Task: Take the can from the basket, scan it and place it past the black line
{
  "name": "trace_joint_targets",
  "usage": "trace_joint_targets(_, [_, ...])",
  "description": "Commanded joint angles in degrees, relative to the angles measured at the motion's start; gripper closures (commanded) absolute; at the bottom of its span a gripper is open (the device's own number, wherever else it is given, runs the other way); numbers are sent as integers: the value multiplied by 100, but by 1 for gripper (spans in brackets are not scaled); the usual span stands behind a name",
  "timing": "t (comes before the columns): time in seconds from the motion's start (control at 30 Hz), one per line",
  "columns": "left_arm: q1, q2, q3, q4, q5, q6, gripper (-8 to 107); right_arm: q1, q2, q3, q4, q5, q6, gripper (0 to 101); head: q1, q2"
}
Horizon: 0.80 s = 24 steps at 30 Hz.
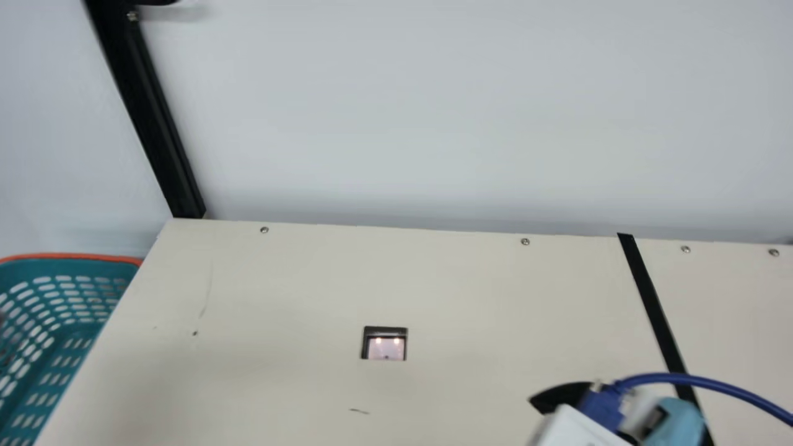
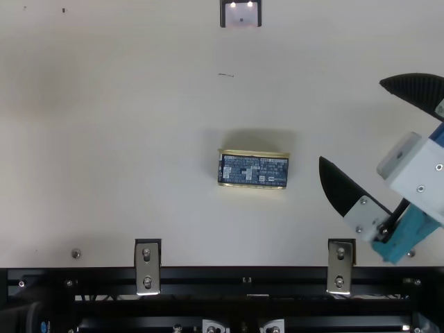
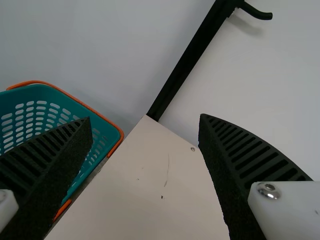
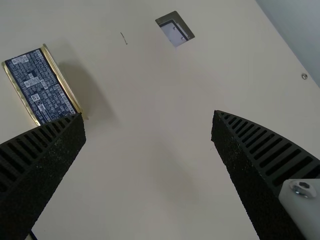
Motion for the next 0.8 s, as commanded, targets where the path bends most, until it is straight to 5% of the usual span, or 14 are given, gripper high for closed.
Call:
trace_joint_targets(0.0, [0,0,0,0,0,0,9,32,-1,9,-29,-27,49,0,-183,-214])
trace_joint_targets(0.77, [0,0,0,0,0,0,9,647,241,18,-540,-215,841,0,-183,-2548])
